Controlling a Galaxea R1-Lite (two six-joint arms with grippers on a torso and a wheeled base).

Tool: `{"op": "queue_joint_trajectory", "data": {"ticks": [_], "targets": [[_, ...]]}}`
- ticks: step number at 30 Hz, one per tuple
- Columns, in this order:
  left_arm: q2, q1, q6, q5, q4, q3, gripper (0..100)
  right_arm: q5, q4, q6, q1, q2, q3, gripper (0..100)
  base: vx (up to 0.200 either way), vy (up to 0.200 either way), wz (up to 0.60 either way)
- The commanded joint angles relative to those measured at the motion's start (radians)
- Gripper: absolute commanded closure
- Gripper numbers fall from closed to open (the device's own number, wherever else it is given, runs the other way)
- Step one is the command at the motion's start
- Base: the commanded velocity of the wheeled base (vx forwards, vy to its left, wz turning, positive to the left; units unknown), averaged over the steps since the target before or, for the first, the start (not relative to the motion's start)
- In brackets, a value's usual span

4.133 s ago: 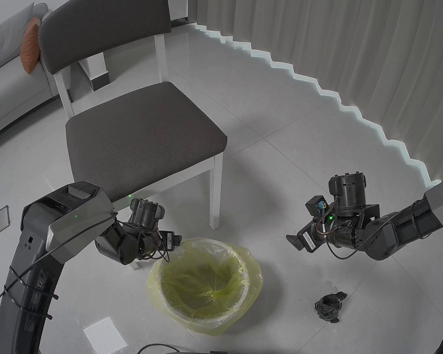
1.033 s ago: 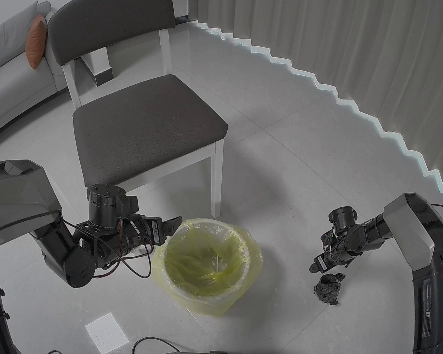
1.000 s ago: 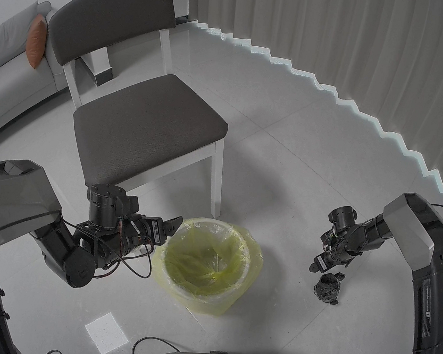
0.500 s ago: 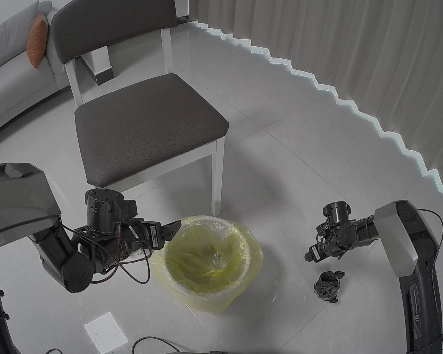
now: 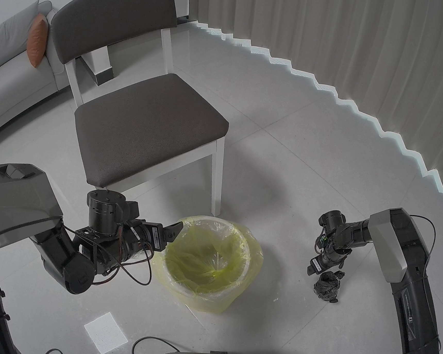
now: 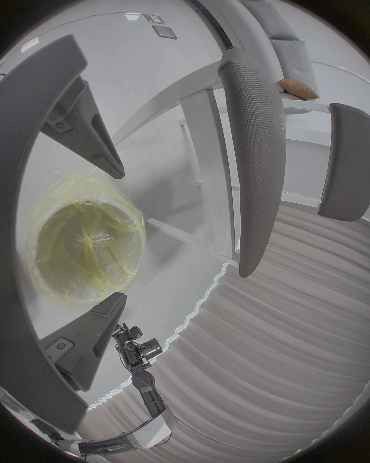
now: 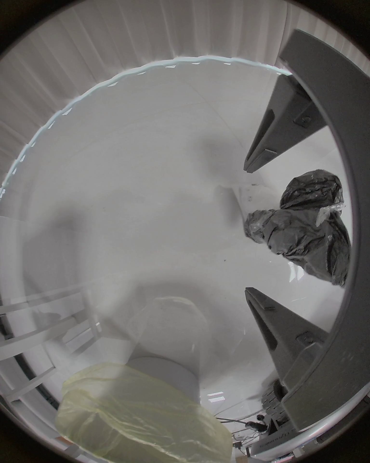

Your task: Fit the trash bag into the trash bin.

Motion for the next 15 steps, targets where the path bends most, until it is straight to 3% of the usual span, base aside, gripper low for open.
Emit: {"op": "queue_joint_trajectory", "data": {"ticks": [1, 9, 15], "targets": [[0.006, 0.001, 0.0, 0.0, 0.002, -0.005, 0, -0.004, 0.061, -0.002, -0.005, 0.049, -0.023, 0, 0.0, 0.0, 0.0], [0.028, 0.0, -0.002, 0.0, 0.0, -0.015, 0, -0.041, 0.194, 0.003, -0.005, 0.09, -0.023, 0, 0.0, 0.0, 0.0], [0.031, 0.0, -0.002, 0.0, 0.0, -0.018, 0, -0.044, 0.205, 0.004, -0.005, 0.092, -0.023, 0, 0.0, 0.0, 0.0]]}}
